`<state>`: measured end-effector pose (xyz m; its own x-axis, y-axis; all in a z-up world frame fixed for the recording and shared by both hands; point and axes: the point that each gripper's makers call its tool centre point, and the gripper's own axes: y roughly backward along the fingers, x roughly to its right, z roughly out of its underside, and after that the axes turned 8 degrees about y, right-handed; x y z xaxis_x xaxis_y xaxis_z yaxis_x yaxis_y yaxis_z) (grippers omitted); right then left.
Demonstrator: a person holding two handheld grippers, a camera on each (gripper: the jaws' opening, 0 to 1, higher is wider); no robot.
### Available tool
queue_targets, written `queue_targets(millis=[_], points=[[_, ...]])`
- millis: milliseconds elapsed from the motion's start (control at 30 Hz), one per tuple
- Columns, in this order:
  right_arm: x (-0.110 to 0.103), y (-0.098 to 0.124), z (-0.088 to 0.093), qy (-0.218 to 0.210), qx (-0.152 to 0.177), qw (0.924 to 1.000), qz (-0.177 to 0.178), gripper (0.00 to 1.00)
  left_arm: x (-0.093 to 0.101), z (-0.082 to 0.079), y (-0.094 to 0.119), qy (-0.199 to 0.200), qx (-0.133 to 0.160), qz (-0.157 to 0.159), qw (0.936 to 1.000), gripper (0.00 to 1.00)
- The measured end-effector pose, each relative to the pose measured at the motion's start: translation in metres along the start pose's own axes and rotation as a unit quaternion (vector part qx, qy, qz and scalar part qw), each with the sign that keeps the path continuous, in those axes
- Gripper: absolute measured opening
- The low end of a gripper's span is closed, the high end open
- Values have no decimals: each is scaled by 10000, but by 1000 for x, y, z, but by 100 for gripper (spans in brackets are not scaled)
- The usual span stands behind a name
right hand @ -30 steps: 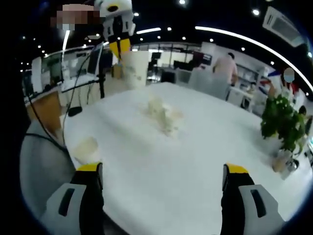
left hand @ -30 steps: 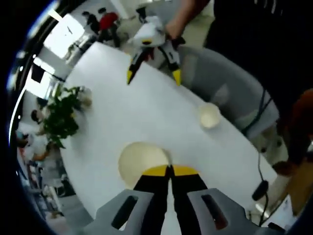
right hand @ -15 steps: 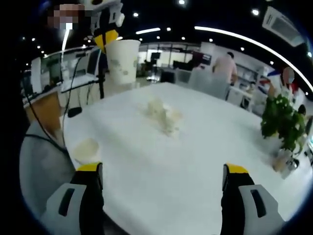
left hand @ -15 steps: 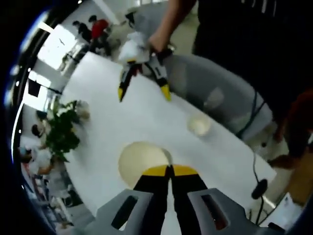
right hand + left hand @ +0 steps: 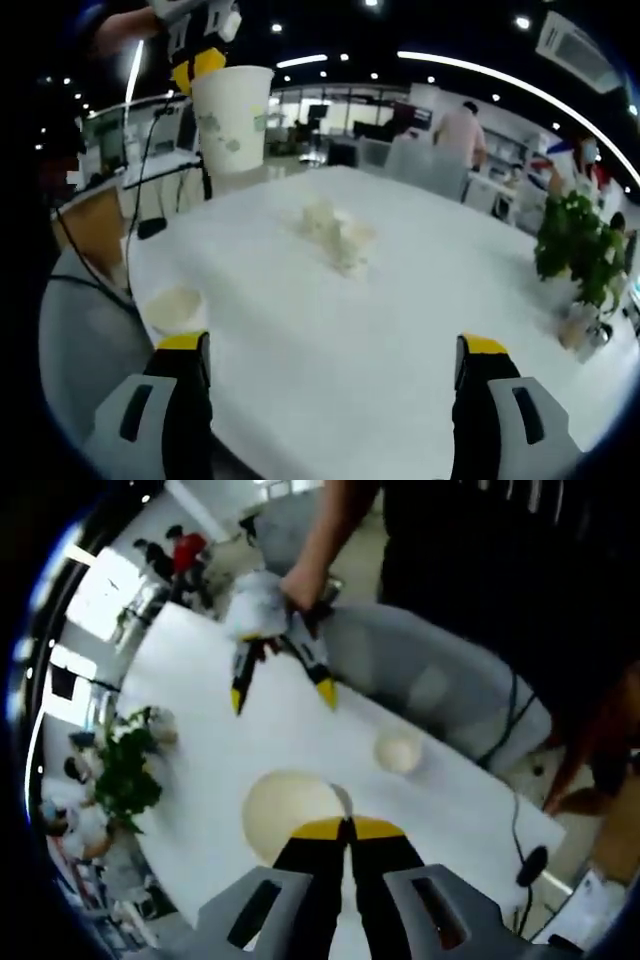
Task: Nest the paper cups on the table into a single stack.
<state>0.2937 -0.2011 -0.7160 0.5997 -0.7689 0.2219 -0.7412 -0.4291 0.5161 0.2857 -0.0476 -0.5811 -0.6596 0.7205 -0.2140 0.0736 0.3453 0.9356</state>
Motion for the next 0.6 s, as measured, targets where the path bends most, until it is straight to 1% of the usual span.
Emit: queue_targets(millis=[100,167,267,400,600], points=[[1,-1,1,-21,-12,10000,0,100,5,-3,-6,-180,-3,43,9998,0],[1,-1,0,-19,-27,10000,2,100,12,-9,-10,-98,143,161,9997,0],[1,-1,0,13,-31,10000,-4,100,18,-9,-17,-126,106,199,9997,0],[1,-1,1,16,-54,10000,-19,100,26,-10,-23,-66,143,272,9995,0],[0,-1,1,17,-45,10000,-29,100,34,-16,-26,8,273,316,9991,0]])
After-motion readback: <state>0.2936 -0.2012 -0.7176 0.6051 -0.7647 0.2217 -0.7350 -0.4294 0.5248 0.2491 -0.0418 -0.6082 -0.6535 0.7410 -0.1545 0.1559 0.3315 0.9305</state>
